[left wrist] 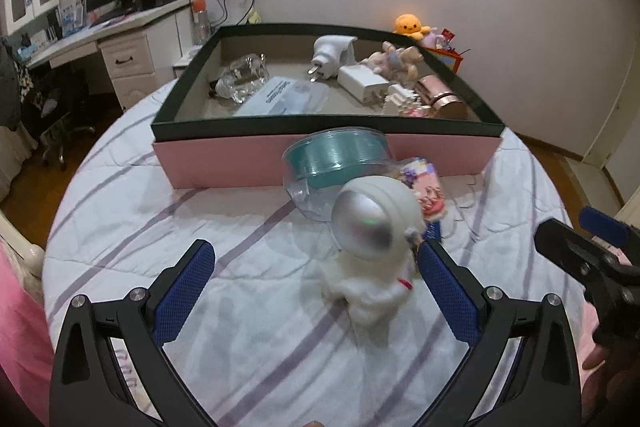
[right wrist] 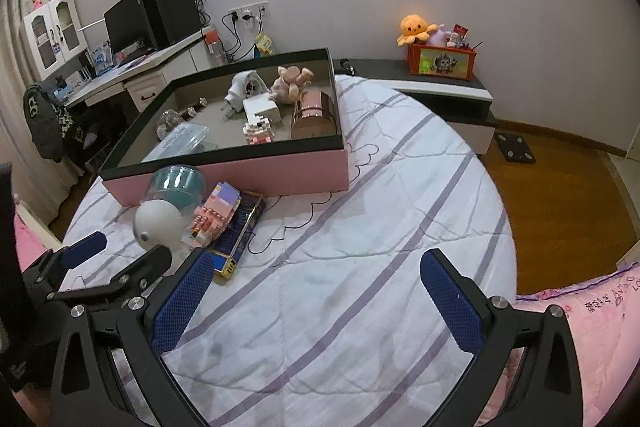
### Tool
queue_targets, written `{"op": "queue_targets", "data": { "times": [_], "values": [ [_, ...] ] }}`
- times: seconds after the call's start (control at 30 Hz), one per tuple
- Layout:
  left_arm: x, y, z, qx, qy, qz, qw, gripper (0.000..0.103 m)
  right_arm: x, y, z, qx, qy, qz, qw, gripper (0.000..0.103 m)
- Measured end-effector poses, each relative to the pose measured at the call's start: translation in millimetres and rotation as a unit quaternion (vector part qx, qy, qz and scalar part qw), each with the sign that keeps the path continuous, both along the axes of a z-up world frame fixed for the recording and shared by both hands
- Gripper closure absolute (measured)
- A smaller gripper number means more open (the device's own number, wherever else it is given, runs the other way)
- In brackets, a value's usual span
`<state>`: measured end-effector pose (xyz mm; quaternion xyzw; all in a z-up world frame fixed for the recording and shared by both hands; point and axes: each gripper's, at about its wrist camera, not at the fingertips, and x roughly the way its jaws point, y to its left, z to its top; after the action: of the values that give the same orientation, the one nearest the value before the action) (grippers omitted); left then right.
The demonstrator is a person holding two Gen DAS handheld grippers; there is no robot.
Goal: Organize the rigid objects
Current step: 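Grasp the white astronaut figure with the left tool while the right tool grasps the blue box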
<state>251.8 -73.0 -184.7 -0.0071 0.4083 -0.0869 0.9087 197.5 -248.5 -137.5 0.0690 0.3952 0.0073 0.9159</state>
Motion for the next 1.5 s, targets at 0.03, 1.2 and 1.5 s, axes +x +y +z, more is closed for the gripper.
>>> {"op": "queue_targets", "data": {
  "times": [0.03,1.2,1.5],
  "values": [
    [3,0,-2,-0.002,0.003,-0.001,1.0000,0.002,2,0,-2,0.001,0.002,0.002,1.000,0.000],
    [2,39,-13,-0.048,0.026,-0.032,0.9980,0.052,35,52,-42,-0.039,0.053,0.058,0.996,0.004],
    [0,39,-15,-0.045,0.023,-0.032,0.9982,0.052,51,60,-51,-0.072,0.047,0.026,0.996,0.034]
  ]
}}
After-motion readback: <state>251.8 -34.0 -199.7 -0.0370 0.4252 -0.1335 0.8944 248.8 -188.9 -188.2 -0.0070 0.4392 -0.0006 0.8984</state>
